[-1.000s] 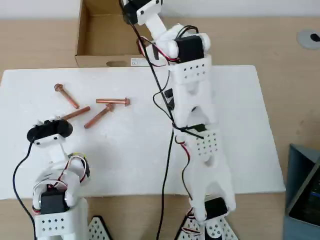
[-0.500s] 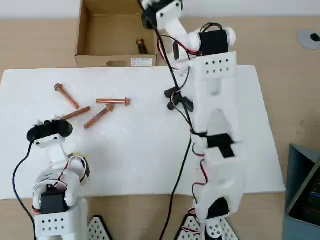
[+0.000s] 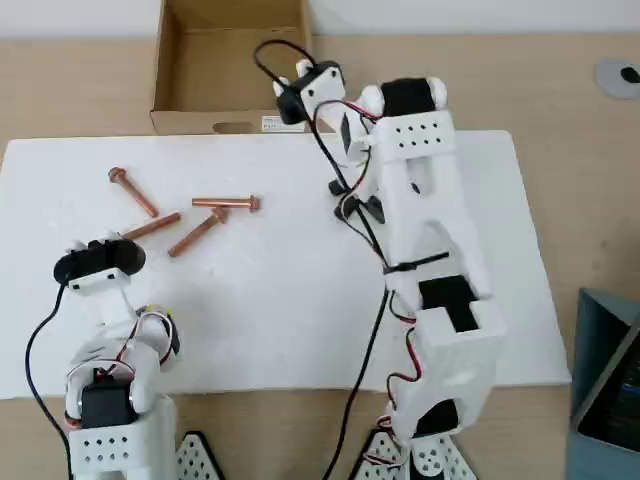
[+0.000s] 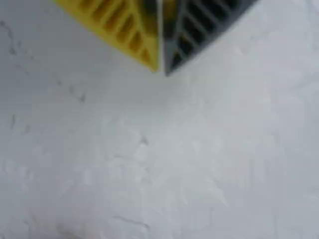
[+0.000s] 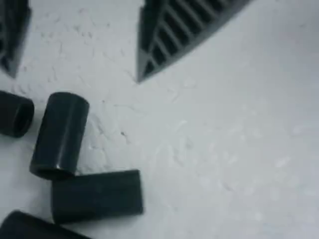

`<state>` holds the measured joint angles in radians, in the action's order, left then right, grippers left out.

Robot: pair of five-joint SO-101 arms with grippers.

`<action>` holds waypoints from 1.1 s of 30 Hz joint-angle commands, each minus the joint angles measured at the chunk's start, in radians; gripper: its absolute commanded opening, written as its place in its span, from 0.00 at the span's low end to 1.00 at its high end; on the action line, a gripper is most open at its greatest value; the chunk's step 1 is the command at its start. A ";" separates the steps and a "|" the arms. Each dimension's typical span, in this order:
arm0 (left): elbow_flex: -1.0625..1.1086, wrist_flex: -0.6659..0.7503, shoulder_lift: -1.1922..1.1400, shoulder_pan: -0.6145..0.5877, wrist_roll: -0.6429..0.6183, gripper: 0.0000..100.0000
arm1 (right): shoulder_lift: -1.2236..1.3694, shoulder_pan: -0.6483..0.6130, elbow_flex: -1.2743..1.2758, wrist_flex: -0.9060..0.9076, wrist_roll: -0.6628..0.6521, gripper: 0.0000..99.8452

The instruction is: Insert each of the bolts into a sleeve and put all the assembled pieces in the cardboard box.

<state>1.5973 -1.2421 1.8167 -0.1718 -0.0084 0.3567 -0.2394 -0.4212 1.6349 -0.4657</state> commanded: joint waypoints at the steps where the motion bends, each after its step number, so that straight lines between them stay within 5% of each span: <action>1: -0.006 -0.003 0.007 -0.006 0.002 0.00 | -0.067 0.030 0.090 -0.087 -0.023 0.18; 16: -0.006 -0.003 0.007 -0.006 0.002 0.00 | -0.056 0.048 0.321 -0.311 -0.021 0.18; 33: -0.006 -0.003 0.007 -0.006 0.002 0.00 | 0.183 0.048 0.170 -0.308 -0.015 0.17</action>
<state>1.5973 -1.2421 1.8167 -0.1718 -0.0084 0.5347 -0.2087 -0.2048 1.3311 -0.4810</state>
